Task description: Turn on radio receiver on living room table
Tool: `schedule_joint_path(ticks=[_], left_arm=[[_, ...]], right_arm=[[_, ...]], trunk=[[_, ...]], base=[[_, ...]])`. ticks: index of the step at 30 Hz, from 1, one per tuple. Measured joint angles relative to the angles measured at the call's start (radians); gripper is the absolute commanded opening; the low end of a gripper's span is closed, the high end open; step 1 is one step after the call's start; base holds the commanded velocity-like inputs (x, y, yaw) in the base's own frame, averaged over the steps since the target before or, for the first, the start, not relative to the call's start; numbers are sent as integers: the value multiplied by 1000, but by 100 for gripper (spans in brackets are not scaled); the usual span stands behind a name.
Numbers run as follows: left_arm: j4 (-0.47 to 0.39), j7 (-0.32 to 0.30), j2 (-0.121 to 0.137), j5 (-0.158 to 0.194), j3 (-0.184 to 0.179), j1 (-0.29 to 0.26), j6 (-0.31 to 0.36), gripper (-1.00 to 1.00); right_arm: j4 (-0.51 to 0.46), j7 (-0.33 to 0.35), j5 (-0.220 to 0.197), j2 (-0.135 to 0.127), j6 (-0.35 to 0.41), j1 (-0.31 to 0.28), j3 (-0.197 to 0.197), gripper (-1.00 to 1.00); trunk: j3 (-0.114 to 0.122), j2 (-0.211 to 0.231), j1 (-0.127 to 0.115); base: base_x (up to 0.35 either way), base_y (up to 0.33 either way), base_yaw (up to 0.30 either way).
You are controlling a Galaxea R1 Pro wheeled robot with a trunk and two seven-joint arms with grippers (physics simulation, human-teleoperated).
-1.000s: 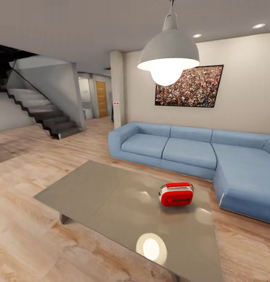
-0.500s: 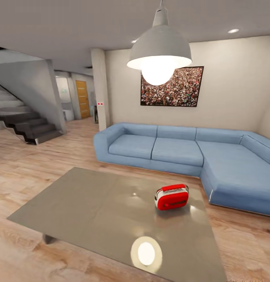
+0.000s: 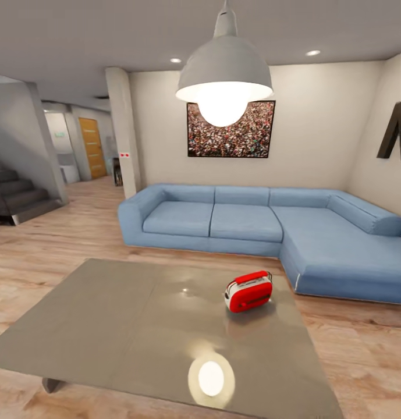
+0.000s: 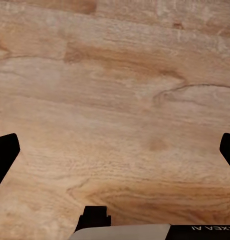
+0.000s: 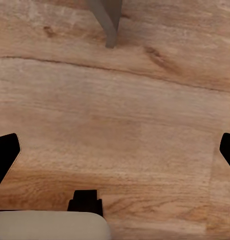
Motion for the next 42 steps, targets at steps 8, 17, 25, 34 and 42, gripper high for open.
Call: schedule_joint_path(ticks=[8,17,25,34,42], left_arm=[[0,1,0,0,0,0,0,100],[0,6,0,0,0,0,0,100],[0,8,-1,0,0,0,-1,100],[0,9,-1,-2,-1,0,-3,100],[1,9,-1,-2,0,0,-3,100]], right_arm=[[0,0,0,0,0,0,0,100],[0,0,0,0,0,0,0,100],[0,0,1,0,1,0,1,100],[0,0,2,0,1,0,1,100],[0,0,2,0,2,0,2,100]], trunk=[[0,0,0],[0,0,0],[0,0,0],[0,0,0],[0,0,0]], base=[[77,299,-277],[89,285,-277],[89,169,-161],[3,4,23],[0,0,89]])
